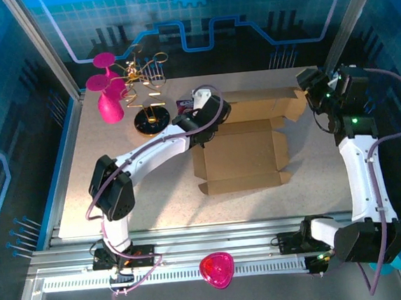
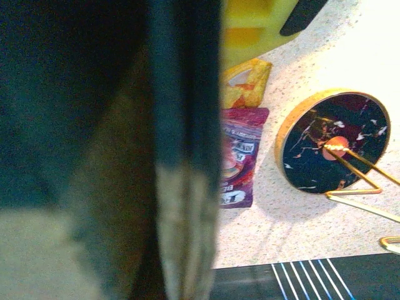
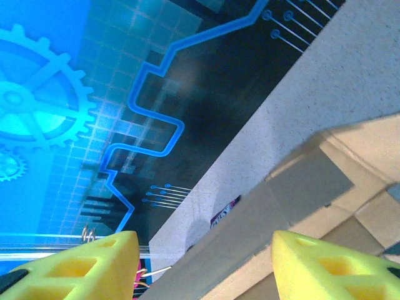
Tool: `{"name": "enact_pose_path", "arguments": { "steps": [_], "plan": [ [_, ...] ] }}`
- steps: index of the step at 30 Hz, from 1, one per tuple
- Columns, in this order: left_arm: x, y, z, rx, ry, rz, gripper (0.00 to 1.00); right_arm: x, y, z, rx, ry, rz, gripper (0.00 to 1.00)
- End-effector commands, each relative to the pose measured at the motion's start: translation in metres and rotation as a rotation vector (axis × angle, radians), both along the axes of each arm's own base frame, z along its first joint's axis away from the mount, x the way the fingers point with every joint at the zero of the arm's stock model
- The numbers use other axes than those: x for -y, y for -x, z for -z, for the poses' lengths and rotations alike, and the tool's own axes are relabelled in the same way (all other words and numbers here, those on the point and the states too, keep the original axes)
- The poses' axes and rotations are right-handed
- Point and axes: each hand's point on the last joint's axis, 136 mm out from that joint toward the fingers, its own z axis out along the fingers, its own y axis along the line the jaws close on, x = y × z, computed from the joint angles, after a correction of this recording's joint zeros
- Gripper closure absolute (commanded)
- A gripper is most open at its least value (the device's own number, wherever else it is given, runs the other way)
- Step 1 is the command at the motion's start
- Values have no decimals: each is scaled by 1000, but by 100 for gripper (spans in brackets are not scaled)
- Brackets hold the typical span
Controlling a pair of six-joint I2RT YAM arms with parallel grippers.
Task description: Fold the paper box
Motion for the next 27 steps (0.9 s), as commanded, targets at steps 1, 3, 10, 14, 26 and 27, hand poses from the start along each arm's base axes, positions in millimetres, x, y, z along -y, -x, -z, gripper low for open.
{"name": "enact_pose_path", "arguments": {
  "steps": [1,3,10,14,26,27],
  "plan": [
    [-15,11,-18,1,-12,-2,100,-10,-3,14,-70,42,-97,44],
    [-18,14,-18,-5,-4,-7,100,-19,-7,27,-107,27,-140,45],
    [-23,21,-19,-13,16,-14,100,-34,-20,45,-155,77,-282,42],
    [-23,23,-20,-13,23,-14,100,-35,-24,52,-182,73,-307,42],
    [-20,22,-23,-16,42,-13,100,-52,-29,79,-219,16,-389,42],
    [-21,22,-22,-18,41,-14,100,-53,-29,81,-226,10,-394,42]
  ]
}}
